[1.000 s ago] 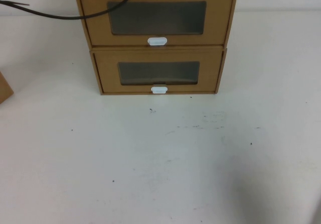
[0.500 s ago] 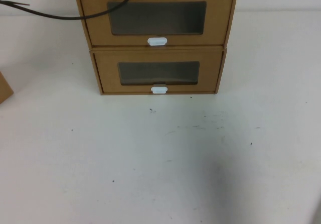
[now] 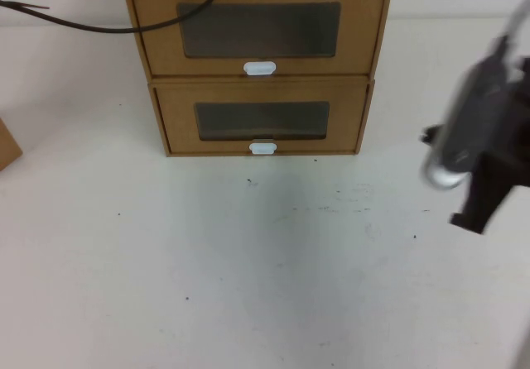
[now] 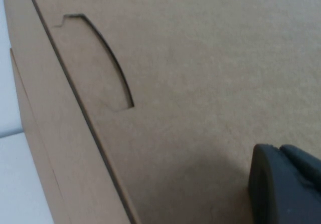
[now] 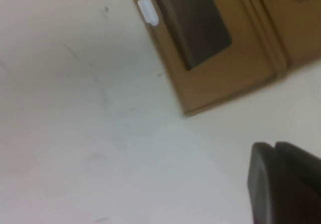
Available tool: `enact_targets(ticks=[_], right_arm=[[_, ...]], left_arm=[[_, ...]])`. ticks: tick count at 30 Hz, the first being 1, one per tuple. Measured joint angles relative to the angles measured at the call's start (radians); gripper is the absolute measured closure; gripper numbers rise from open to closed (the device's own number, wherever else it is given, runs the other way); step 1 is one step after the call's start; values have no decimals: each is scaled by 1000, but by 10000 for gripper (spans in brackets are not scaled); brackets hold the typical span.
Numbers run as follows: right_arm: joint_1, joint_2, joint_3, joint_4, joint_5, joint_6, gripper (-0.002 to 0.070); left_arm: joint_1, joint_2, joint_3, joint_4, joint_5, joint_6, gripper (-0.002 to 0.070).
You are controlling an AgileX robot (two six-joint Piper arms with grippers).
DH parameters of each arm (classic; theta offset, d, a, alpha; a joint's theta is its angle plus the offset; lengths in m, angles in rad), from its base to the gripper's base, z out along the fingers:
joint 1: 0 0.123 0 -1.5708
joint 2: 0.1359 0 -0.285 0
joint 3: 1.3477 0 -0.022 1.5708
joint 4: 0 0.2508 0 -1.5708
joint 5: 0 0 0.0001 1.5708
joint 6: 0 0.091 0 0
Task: Open the shoe box
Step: 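Pull the top drawer of the cardboard box fully open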
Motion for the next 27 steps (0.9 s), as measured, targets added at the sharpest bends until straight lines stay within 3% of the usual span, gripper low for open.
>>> enact_targets(ticks=[6, 12, 16, 19, 27], right_arm=[[127, 126, -20, -385, -286, -1, 694], [151, 182, -21, -425, -495, 10, 694], [163, 199, -21, -423, -562, 148, 694], [166, 203, -33, -423, -545, 197, 694], [241, 349, -201, -491, -204, 161, 694]], left_arm=[[0, 1, 0, 0, 2, 8, 680], [0, 2, -4, 0, 8, 31, 680], [0, 2, -4, 0, 10, 46, 680], [0, 2, -4, 0, 10, 53, 680], [0, 2, -8, 0, 17, 75, 680]])
